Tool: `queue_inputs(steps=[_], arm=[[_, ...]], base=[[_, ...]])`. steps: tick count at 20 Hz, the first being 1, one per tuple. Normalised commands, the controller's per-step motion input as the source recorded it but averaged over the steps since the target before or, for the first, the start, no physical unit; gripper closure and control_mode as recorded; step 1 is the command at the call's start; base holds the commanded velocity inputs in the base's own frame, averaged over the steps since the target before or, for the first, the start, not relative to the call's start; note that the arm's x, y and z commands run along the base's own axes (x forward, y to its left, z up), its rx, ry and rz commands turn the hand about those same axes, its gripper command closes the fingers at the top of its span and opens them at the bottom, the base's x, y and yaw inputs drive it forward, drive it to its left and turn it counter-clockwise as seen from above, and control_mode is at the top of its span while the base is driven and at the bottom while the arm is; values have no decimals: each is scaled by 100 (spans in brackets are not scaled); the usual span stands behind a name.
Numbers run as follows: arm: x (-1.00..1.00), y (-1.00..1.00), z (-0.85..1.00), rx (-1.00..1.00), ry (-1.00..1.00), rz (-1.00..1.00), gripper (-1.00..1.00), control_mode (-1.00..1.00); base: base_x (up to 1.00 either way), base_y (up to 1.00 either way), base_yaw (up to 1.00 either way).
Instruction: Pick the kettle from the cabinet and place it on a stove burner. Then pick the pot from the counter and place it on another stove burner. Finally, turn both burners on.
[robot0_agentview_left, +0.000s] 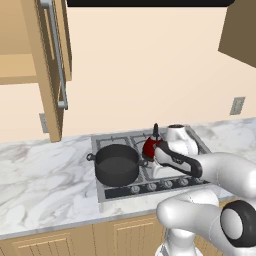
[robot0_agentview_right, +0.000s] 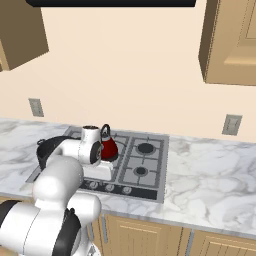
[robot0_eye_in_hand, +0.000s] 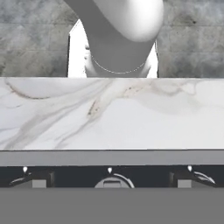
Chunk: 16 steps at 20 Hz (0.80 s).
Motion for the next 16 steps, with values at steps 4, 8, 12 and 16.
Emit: queue_inputs(steps=[4, 8, 12, 16], arm=[[0, 3, -4, 0, 0, 5, -100, -100], [2, 0, -9, 0, 0, 5, -100, -100], [11, 0, -10, 0, 0, 3, -100, -100], [11, 0, -10, 0, 0, 3, -100, -100]], base=[[0, 0, 0], [0, 0, 0], [0, 0, 0], [0, 0, 0]])
